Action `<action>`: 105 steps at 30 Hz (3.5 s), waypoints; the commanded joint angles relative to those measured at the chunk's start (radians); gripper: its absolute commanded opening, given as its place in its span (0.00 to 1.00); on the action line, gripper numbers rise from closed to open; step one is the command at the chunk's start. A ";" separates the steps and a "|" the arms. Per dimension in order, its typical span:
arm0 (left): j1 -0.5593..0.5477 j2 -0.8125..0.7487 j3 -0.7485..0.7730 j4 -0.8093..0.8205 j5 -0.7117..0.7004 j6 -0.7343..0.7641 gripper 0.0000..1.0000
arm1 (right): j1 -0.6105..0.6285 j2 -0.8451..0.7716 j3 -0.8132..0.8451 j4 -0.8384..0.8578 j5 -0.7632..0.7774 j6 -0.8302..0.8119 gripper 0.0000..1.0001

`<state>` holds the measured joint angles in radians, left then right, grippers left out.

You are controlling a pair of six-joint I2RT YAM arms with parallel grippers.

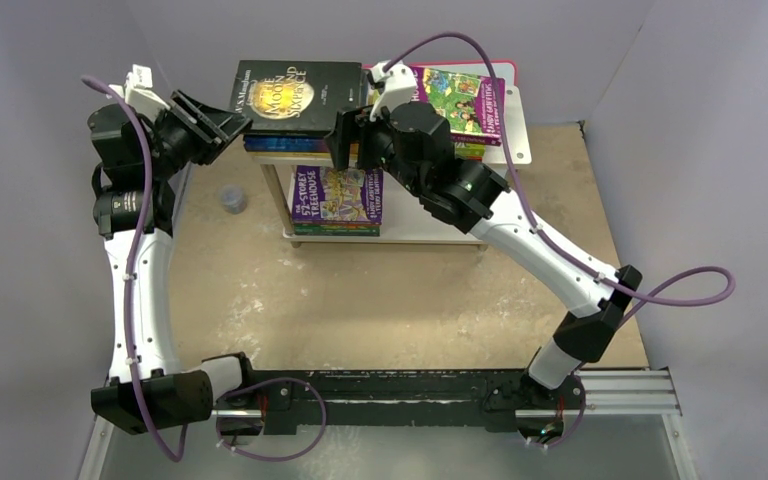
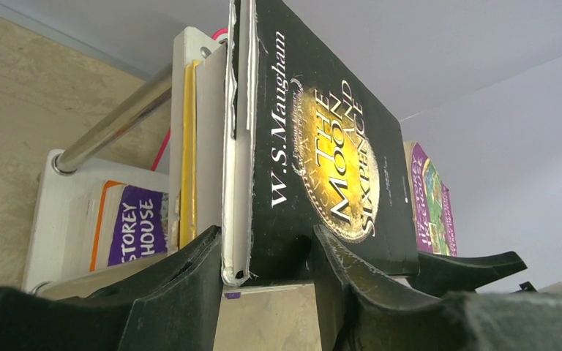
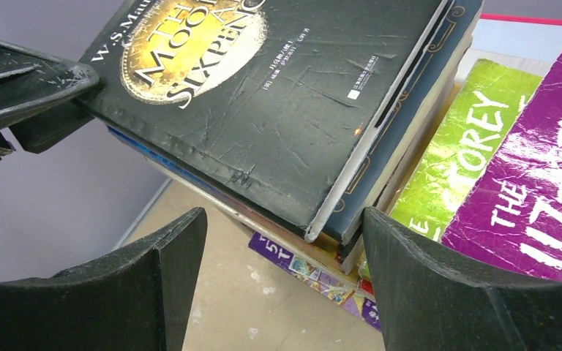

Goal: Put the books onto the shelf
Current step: Place the book on the shelf.

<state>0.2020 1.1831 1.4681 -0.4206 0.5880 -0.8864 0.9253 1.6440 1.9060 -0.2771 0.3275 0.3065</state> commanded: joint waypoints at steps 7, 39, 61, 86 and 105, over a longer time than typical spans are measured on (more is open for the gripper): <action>-0.010 0.015 0.189 -0.179 -0.218 0.198 0.61 | 0.022 -0.066 0.028 0.043 0.091 -0.038 0.80; -0.010 0.052 0.141 -0.019 -0.045 0.086 0.14 | -0.020 0.046 0.162 -0.080 -0.009 -0.001 0.49; -0.011 0.075 0.067 0.225 0.064 -0.024 0.05 | -0.065 0.007 0.076 0.050 -0.063 -0.018 0.38; -0.011 0.093 0.021 0.301 0.073 -0.038 0.19 | -0.071 -0.004 0.047 0.111 -0.012 -0.066 0.40; -0.011 0.114 0.103 0.103 -0.028 0.084 0.49 | -0.077 0.035 0.122 -0.060 0.039 0.048 0.74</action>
<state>0.1940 1.2995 1.5673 -0.3477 0.5274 -0.8097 0.8505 1.6642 1.9789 -0.2955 0.3756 0.3069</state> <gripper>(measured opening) 0.488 0.727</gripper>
